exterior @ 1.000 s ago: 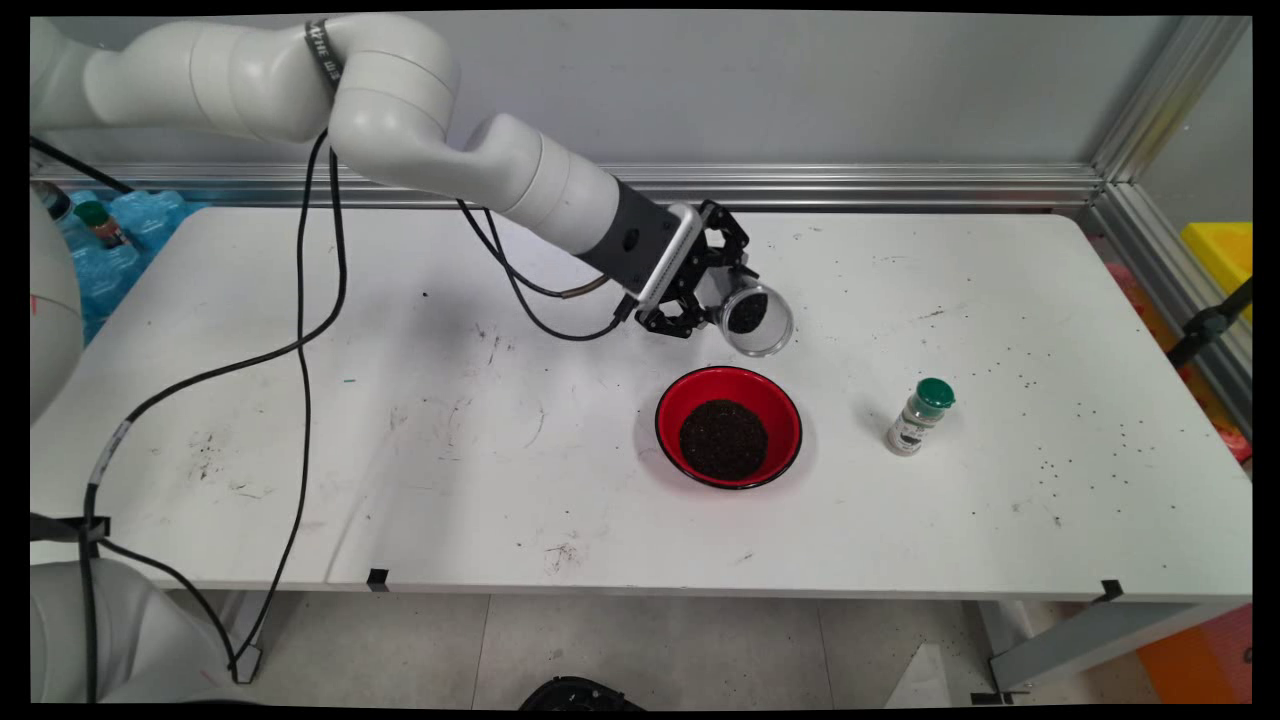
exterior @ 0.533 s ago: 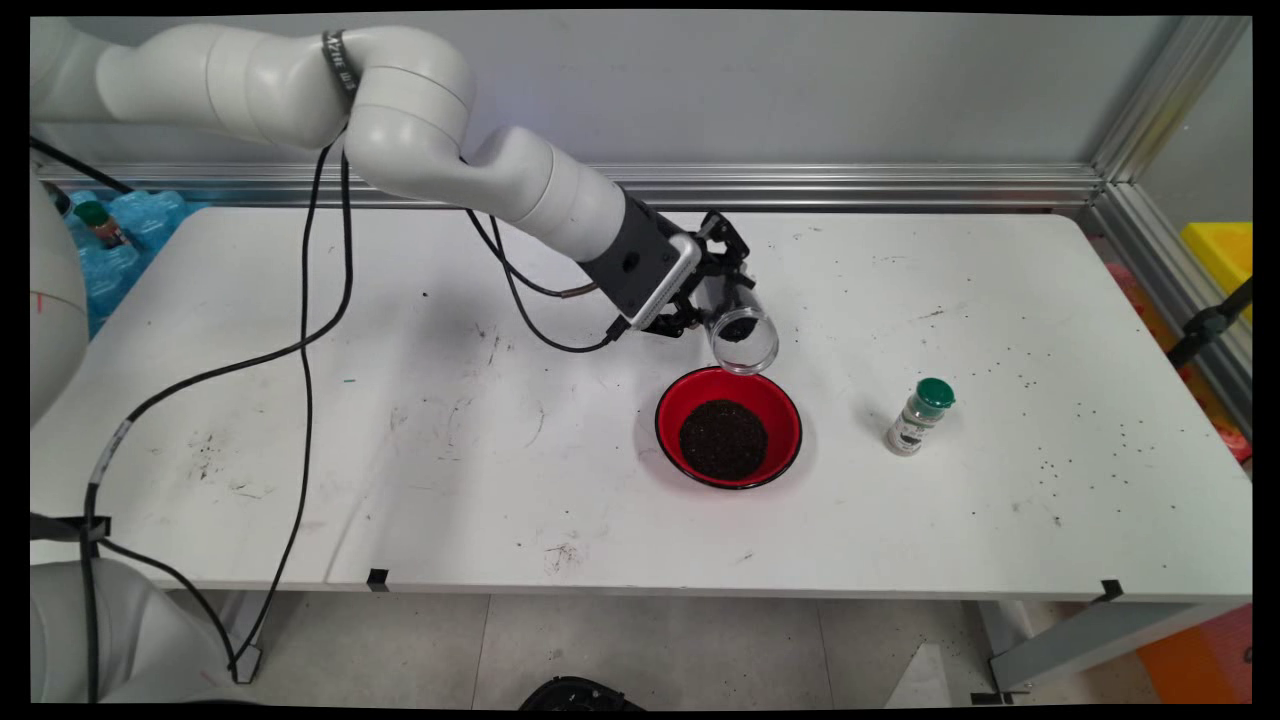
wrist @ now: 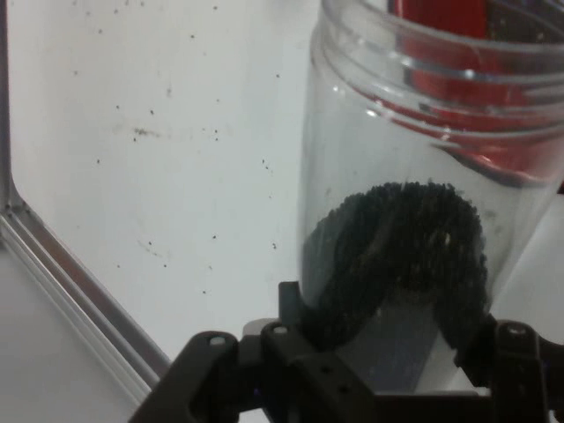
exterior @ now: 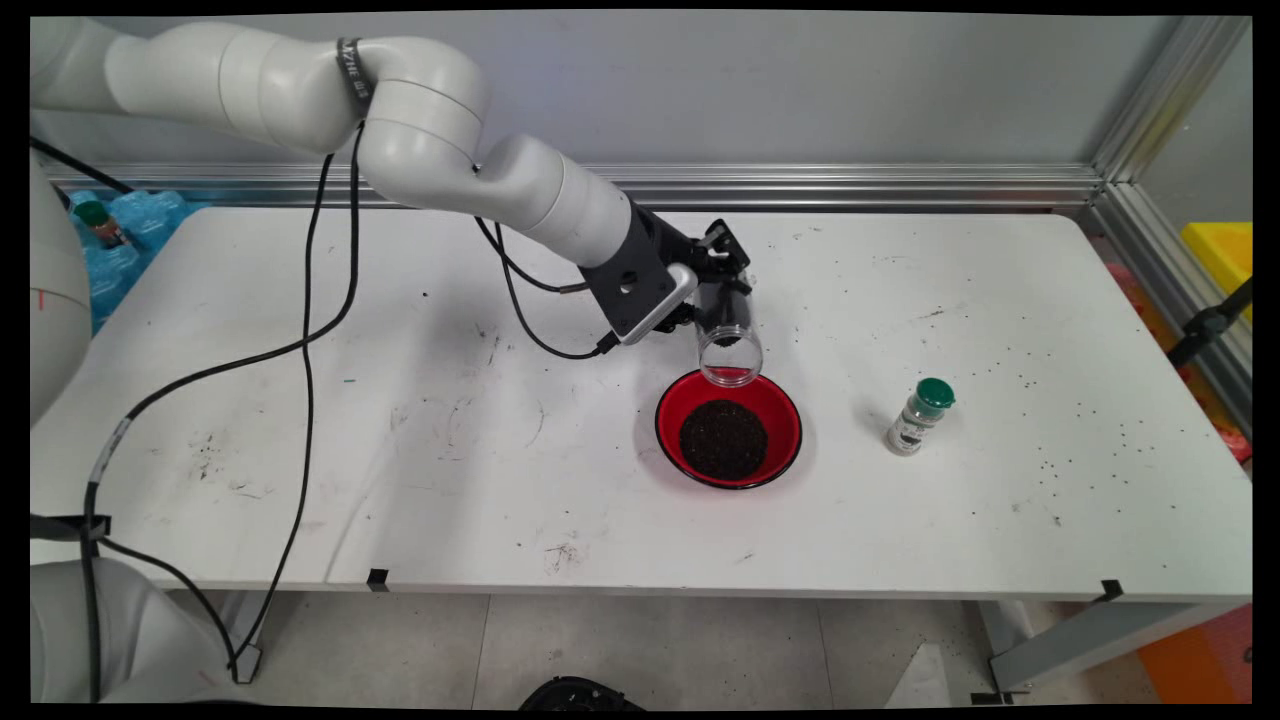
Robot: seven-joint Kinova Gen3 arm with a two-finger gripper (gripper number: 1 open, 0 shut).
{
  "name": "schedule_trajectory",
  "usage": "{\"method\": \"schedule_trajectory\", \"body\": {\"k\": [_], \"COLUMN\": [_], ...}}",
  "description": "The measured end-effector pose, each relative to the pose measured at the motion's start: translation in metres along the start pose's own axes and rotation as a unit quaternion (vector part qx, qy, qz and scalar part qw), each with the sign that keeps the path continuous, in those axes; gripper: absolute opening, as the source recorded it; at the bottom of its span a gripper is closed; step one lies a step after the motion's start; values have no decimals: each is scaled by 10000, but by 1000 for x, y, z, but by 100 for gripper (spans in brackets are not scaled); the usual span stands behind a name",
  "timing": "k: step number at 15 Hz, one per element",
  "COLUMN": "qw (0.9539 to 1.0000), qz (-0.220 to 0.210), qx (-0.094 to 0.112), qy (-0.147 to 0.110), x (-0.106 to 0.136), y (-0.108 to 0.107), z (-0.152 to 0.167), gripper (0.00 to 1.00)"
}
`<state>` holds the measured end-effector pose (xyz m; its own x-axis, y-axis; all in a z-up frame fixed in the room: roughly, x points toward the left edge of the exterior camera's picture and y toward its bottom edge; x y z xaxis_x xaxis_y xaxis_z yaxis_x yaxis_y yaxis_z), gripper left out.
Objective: Pour the black seasoning powder in the red bowl
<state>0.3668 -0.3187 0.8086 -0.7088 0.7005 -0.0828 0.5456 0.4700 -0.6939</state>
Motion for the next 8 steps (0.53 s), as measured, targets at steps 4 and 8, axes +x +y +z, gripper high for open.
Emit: {"method": "schedule_trajectory", "body": {"k": [4, 8], "qw": [9986, 9959], "qz": [517, 893], "qx": [-18, -24], "qy": [-97, -164], "x": [5, 9], "y": [-2, -4], "z": [2, 2], "gripper": [0, 0]}}
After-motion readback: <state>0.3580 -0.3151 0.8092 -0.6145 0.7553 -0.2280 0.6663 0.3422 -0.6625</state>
